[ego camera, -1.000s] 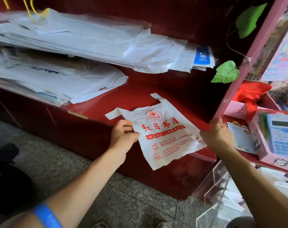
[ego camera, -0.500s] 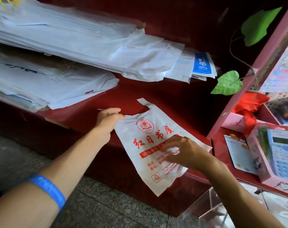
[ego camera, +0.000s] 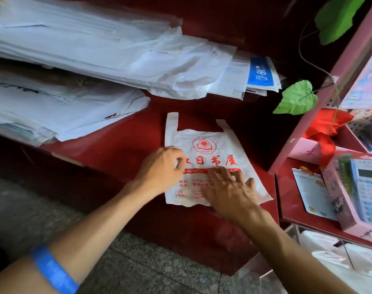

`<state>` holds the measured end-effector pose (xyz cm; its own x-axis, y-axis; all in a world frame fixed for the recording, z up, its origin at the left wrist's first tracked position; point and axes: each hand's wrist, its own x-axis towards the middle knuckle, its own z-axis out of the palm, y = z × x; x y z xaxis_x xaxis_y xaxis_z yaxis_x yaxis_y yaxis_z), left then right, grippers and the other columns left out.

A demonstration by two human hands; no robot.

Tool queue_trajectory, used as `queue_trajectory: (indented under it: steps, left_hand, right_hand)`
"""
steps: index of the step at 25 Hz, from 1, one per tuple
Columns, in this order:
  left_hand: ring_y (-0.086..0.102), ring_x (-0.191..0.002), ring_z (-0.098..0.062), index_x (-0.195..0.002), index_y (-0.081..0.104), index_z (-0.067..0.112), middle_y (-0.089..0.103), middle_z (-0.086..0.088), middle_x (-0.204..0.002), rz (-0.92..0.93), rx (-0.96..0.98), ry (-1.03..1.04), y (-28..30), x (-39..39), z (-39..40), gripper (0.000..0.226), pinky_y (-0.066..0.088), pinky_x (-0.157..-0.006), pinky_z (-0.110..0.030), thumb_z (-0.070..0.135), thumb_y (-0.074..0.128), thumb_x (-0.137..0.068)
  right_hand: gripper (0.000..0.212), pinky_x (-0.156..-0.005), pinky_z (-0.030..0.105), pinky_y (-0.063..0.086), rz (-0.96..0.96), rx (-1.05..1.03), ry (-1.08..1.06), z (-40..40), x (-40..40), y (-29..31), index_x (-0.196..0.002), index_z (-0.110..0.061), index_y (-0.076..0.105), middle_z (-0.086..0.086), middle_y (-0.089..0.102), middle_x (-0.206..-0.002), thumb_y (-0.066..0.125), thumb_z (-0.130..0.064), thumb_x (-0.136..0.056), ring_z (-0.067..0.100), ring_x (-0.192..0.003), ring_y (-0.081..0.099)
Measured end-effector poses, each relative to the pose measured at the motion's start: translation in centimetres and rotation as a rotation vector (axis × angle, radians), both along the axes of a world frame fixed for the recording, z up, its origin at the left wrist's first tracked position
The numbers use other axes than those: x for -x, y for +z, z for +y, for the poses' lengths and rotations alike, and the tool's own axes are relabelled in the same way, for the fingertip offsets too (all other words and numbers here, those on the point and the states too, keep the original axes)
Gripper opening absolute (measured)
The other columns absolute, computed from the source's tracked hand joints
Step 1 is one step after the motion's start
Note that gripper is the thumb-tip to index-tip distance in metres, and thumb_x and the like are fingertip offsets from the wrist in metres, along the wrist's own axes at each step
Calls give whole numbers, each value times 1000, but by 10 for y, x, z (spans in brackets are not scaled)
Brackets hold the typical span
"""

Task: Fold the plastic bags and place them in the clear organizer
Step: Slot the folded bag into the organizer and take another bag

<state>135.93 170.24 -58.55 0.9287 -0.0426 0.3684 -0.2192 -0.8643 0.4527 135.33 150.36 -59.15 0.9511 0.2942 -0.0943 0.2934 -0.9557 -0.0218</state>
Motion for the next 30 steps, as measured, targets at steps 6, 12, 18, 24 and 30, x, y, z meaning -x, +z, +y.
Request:
queue_trajectory:
  steps: [6,12,18,24,30]
  left_hand:
    - [-12,-151,-11,-158,1,24,-9,7,-165,435,-373,-183,-32,33,-16,102,-6,-120,-31,77,-8,-71]
    - [-17,-147,-3,-154,-5,37,-18,17,-157,299,-442,-294,-38,40,30,95,-9,-120,-27,74,47,-84]
    - [37,-130,13,-126,65,30,56,21,-131,48,-61,-245,-43,44,59,43,34,-113,-26,8,68,-90]
    - [59,-91,9,-83,66,66,69,21,-90,115,218,-106,-24,55,53,44,44,-82,-12,23,68,-92]
    - [50,-63,-18,-75,65,13,58,-10,-68,118,397,111,-27,48,41,33,41,-65,-37,44,61,-86]
  right_hand:
    - [101,-121,42,-9,55,-155,105,-3,7,-26,-158,-27,-1,-9,-11,-165,-20,-79,-73,18,-152,-13]
    - [113,-120,41,-16,198,-101,110,-49,9,-14,-154,-38,-16,-16,-27,-157,19,-95,-63,12,-146,-27]
    - [87,-119,39,25,15,-288,256,-76,11,-10,-145,-39,44,-14,38,-155,37,-82,-71,8,-145,31]
    - [21,-80,12,47,108,-704,50,-98,6,4,-101,-29,77,-19,73,-95,77,-19,-83,-5,-87,65]
    - [34,-43,17,29,30,-880,-270,-98,-2,0,-71,-3,68,-5,51,-50,66,-29,-93,6,-44,40]
